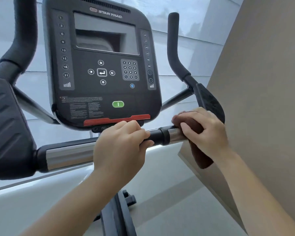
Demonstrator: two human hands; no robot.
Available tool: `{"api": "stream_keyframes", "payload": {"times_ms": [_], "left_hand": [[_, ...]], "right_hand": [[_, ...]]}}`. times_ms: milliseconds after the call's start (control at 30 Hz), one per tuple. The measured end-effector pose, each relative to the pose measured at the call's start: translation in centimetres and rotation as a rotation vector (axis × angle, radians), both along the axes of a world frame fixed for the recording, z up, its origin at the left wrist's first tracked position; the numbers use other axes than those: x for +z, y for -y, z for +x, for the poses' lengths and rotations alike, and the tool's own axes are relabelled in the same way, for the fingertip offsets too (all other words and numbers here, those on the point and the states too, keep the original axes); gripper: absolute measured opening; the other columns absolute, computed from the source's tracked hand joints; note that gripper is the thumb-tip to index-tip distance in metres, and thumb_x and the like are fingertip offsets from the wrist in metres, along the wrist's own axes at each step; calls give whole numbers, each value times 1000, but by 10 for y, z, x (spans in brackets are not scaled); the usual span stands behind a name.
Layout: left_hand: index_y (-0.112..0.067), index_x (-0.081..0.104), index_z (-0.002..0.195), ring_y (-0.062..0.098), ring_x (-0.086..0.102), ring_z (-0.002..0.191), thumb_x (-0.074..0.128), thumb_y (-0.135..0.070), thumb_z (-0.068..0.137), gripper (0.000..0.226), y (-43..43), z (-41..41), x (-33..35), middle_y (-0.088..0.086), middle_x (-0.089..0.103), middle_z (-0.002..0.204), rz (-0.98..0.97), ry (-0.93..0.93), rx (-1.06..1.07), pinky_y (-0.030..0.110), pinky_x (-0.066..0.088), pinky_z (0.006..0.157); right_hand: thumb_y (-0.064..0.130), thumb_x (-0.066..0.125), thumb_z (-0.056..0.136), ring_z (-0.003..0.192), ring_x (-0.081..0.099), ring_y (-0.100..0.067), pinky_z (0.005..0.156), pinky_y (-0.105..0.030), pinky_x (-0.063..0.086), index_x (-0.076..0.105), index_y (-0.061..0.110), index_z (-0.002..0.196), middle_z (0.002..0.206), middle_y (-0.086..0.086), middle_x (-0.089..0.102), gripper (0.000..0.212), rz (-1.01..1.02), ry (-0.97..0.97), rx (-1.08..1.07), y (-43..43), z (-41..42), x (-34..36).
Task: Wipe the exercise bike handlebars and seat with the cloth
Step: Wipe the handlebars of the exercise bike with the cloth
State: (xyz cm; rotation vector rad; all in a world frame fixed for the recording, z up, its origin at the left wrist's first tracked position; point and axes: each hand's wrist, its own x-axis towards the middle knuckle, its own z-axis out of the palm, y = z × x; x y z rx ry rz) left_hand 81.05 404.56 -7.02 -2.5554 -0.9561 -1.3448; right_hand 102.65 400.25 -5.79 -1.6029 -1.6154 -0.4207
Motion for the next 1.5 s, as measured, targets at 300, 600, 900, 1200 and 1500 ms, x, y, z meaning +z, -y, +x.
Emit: {"api": "stream_keyframes", "payload": {"times_ms": [300, 600, 900, 1200, 1500], "left_hand": [[-10, 70, 68, 24, 52, 52, 79, -18, 68, 12, 0, -2, 2, 1, 61, 61, -61, 2, -42, 27, 34, 46], [-11, 68, 65, 24, 51, 51, 79, -18, 68, 13, -2, -1, -1, 1, 58, 59, -50, -2, -48, 26, 34, 45], [-10, 69, 66, 24, 50, 50, 79, -18, 67, 12, 1, -2, 1, 2, 58, 59, -52, -42, -17, 26, 28, 48], [-8, 70, 70, 27, 53, 55, 77, -15, 69, 11, 3, -2, 1, 5, 61, 62, -32, -36, -36, 28, 32, 51], [-10, 71, 77, 26, 61, 74, 65, -13, 78, 7, 9, -21, 2, 4, 68, 79, -39, -2, -242, 34, 41, 65]], "right_hand": [[29, 59, 83, 93, 58, -6, 85, -24, 44, 66, 34, 96, 93, 16, 64, 15, -457, 2, 133, -7, -9, 36], [39, 56, 79, 90, 59, -4, 80, -16, 44, 64, 42, 94, 89, 22, 62, 17, -365, 30, 180, -11, -29, 24], [28, 60, 80, 85, 57, -19, 78, -33, 46, 69, 24, 84, 86, 5, 66, 11, -163, -25, -138, -3, -22, 15], [26, 61, 82, 87, 52, -25, 74, -36, 48, 70, 17, 96, 96, -2, 63, 19, -74, 17, -323, 8, -15, 8], [28, 63, 81, 85, 54, -28, 71, -32, 49, 70, 14, 100, 96, -9, 64, 24, 113, 27, -410, 34, -100, -16]]}}
